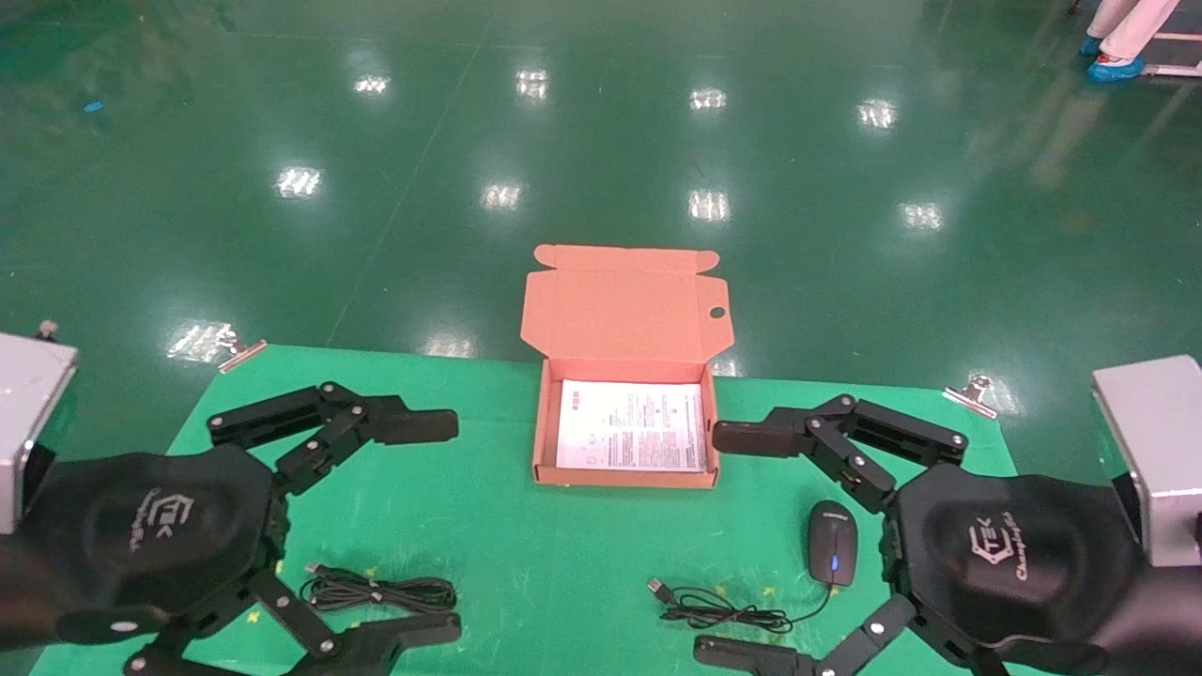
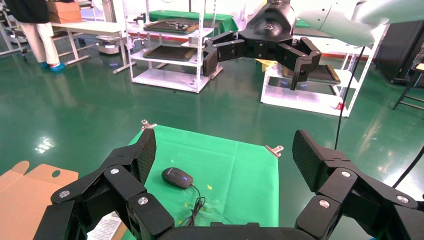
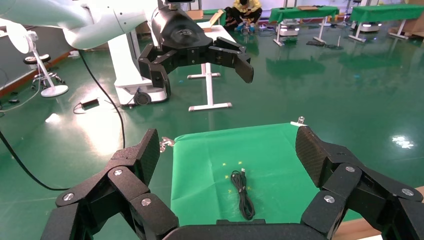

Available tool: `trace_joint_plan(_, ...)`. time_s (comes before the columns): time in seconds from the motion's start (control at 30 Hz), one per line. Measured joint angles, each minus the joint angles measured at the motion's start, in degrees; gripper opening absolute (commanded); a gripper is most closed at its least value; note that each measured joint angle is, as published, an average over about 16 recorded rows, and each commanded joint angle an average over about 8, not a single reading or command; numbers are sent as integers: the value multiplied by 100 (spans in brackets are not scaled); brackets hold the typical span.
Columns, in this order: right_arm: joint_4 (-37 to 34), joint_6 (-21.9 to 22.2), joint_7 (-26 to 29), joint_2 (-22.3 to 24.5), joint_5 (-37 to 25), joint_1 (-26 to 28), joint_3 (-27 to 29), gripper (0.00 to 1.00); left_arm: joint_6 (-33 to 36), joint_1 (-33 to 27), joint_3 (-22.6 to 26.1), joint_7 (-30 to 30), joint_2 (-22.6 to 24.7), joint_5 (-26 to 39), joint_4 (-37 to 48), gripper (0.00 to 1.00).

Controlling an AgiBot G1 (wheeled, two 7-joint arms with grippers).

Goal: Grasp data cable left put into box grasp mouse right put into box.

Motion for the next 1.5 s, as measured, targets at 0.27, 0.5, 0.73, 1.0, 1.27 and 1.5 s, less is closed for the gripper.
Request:
trace_joint_plan(0.27,0,0,0,0,0,0,0,100,0,0,0,0,0,0,0,100)
trace_joint_plan(0.5,-1,4,2,-1,-5,3,-4,100,3,-1,0,3,-1,3,-2,100)
trace_joint_plan(0.73,67,6,-79,35,-251,78,-63,100,86,-129,95,0,2,199,30,100)
trace_joint_plan(1.0,255,-78,-524,-3,-1385,600,-396,100,322,-710,557,-29,129,974,311,100)
trace_joint_plan(1.27,398,-174,-1369,-342,-3257,1490,-1111,100,498,-1630,1466,169,453,2234,808,100)
trace_joint_plan(1.5,425,-80,-2067,-800,-4773,2003,-1804,100,482,-2330,2385,649,851,3399,1345,100)
